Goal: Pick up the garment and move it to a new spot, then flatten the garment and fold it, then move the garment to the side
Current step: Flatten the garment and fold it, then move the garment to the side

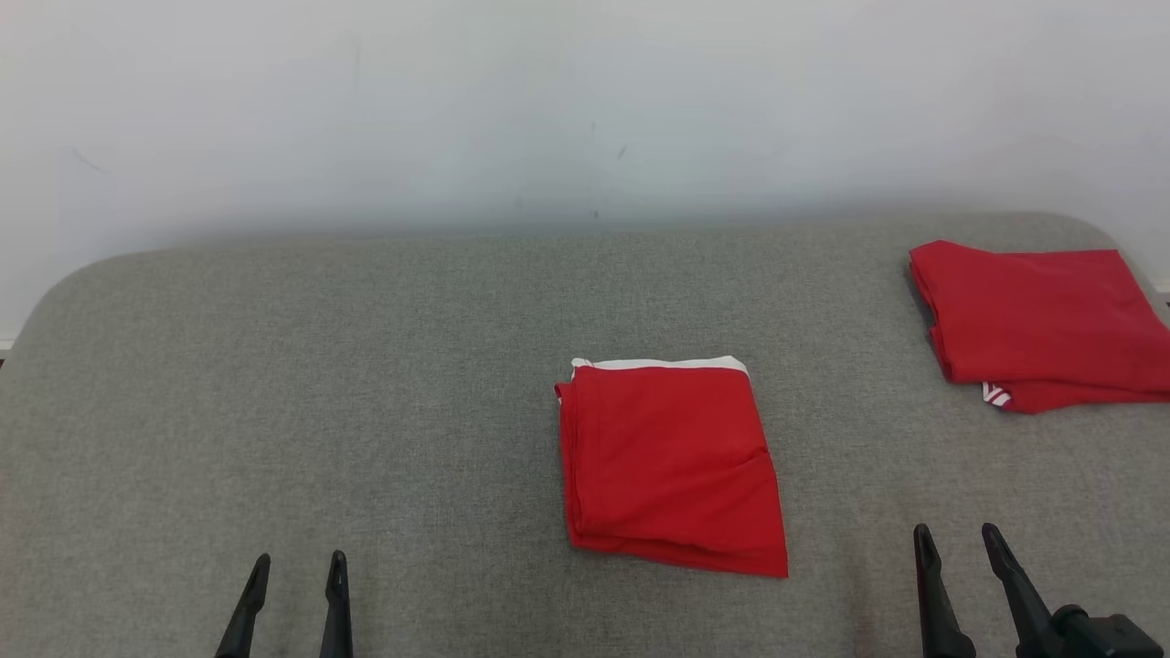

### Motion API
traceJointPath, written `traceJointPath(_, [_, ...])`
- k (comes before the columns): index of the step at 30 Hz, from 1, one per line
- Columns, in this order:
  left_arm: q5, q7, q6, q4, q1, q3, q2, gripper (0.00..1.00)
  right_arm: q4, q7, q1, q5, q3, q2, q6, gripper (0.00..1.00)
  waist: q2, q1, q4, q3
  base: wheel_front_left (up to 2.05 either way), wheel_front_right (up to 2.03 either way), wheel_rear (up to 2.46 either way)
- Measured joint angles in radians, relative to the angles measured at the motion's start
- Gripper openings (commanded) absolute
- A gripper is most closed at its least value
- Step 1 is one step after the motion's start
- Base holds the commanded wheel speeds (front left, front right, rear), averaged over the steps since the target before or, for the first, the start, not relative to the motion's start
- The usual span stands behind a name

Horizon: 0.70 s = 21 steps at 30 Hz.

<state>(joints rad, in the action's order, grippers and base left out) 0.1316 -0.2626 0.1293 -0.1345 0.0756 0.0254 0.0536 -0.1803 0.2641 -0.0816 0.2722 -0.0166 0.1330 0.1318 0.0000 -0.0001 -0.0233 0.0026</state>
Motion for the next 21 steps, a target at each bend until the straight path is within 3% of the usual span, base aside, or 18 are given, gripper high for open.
traceJointPath(21, [-0.007, 0.000, 0.002, 0.010, 0.005, -0.005, -0.001, 1.00, -0.035, 0.000, 0.040, 0.006, -0.021, -0.008, 0.000, 1.00, 0.0000, 0.0001, 0.015, -0.006, 0.00, 0.00, 0.00])
